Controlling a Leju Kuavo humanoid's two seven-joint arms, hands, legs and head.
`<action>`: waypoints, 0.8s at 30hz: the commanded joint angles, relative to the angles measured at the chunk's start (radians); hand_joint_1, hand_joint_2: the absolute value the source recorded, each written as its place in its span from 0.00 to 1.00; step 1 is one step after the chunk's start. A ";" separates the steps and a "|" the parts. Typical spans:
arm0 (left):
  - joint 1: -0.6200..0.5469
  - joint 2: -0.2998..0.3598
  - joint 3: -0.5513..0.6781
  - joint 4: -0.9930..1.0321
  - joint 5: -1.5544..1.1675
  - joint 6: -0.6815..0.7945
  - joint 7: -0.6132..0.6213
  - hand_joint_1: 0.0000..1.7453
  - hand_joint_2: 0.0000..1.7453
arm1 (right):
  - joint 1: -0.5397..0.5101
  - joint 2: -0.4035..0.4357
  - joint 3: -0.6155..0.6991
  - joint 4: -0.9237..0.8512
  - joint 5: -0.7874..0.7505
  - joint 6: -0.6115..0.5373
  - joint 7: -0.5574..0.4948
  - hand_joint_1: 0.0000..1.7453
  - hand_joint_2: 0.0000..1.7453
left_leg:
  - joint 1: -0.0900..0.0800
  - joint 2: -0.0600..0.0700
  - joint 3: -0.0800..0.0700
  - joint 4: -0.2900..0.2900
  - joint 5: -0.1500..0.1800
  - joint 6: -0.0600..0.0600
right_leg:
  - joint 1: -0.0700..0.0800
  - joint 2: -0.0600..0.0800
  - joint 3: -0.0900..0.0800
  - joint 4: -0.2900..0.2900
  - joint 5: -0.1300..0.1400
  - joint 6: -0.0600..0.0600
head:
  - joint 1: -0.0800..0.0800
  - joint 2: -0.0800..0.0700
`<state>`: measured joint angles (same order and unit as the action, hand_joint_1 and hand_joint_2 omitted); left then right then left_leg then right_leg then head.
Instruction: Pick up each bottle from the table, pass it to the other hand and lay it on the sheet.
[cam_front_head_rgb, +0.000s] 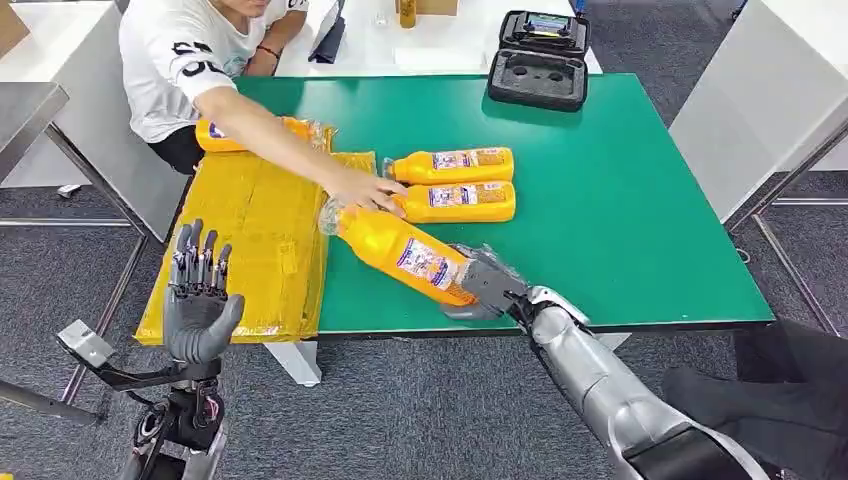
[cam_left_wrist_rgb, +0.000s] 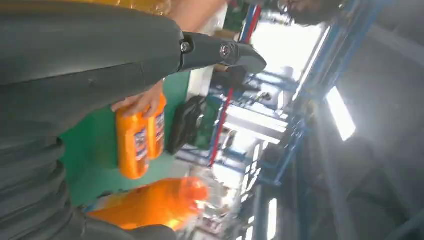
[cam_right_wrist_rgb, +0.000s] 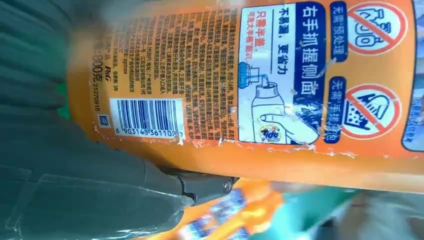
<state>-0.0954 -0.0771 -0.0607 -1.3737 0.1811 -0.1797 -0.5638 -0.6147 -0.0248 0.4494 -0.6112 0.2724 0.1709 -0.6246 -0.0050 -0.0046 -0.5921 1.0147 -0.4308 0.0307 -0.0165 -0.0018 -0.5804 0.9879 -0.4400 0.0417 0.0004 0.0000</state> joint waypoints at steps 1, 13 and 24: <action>-0.096 0.006 -0.112 0.148 -0.066 -0.002 0.004 0.00 1.00 | 0.087 0.099 -0.016 -0.123 0.022 0.112 -0.072 0.93 1.00 | 0.002 -0.002 0.002 -0.001 0.000 -0.003 | 0.002 -0.002 0.003 -0.001 -0.001 -0.002 | 0.000 0.000; -0.126 -0.009 -0.192 0.154 -0.072 -0.028 0.015 0.00 1.00 | 0.153 0.186 0.068 -0.073 -0.004 0.205 -0.074 0.89 1.00 | 0.001 -0.001 0.001 -0.001 0.000 -0.002 | 0.001 -0.002 0.002 -0.001 -0.001 -0.001 | 0.000 0.000; -0.062 0.031 -0.173 0.092 0.011 -0.203 0.002 0.00 1.00 | 0.105 0.150 0.025 -0.079 -0.093 0.261 -0.074 0.87 1.00 | 0.001 0.001 0.000 0.000 0.000 -0.001 | 0.000 0.000 0.000 0.000 0.000 -0.001 | 0.000 0.000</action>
<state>-0.1581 -0.0870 -0.2110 -1.2894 0.1991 -0.3402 -0.5604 -0.4657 0.1564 0.4658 -0.7149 0.2113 0.3971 -0.7004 -0.0051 -0.0042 -0.5931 1.0145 -0.4309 0.0307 -0.0168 -0.0016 -0.5814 0.9879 -0.4401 0.0416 0.0004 0.0000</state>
